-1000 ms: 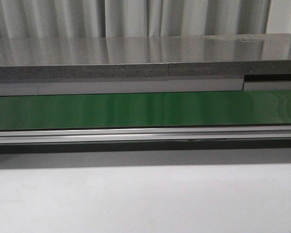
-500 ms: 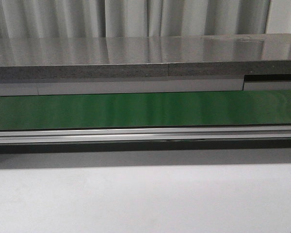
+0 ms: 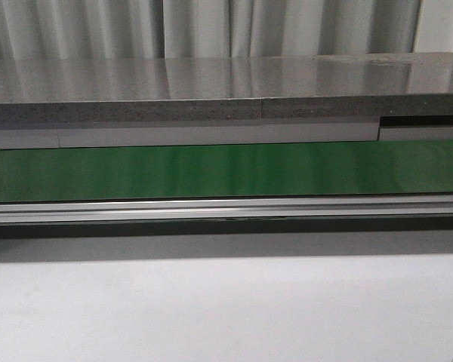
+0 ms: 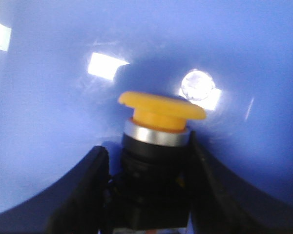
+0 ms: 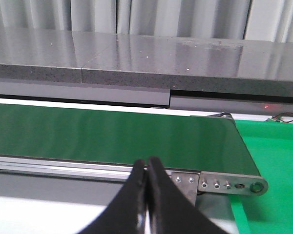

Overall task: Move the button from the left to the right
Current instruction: 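Lift the button with the left gripper and set it on the conveyor belt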

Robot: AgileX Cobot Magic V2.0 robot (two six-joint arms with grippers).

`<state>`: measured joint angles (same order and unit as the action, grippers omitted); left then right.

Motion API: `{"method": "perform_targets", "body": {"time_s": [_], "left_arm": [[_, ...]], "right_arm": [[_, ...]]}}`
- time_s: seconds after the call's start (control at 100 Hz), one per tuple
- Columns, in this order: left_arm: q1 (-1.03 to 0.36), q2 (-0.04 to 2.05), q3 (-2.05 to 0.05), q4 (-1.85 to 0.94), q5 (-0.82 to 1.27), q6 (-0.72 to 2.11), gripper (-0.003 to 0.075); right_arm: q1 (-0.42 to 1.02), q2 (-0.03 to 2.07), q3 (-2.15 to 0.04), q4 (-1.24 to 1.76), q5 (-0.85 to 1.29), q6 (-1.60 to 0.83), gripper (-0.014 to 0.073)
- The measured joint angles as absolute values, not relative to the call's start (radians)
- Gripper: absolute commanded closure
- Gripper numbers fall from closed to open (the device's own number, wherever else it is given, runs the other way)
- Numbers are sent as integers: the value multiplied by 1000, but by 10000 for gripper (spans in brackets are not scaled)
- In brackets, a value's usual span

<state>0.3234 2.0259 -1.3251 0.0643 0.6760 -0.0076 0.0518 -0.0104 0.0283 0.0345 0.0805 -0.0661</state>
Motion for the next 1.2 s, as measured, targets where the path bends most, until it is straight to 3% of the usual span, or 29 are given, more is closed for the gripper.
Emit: {"method": "perform_targets", "body": {"time_s": [0.22,0.85,1.2], "left_arm": [[323,2026,-1327,64,675,-8,739],[313,1796,-1327,0,722,-8,740],[181,1782,-1316,-40,774,41,740]], "right_arm": [[52,-10,28,34,80,-66,662],[52,-10,28,34,80,-66,662],[52,-10,28,34,80,-66,662]]}}
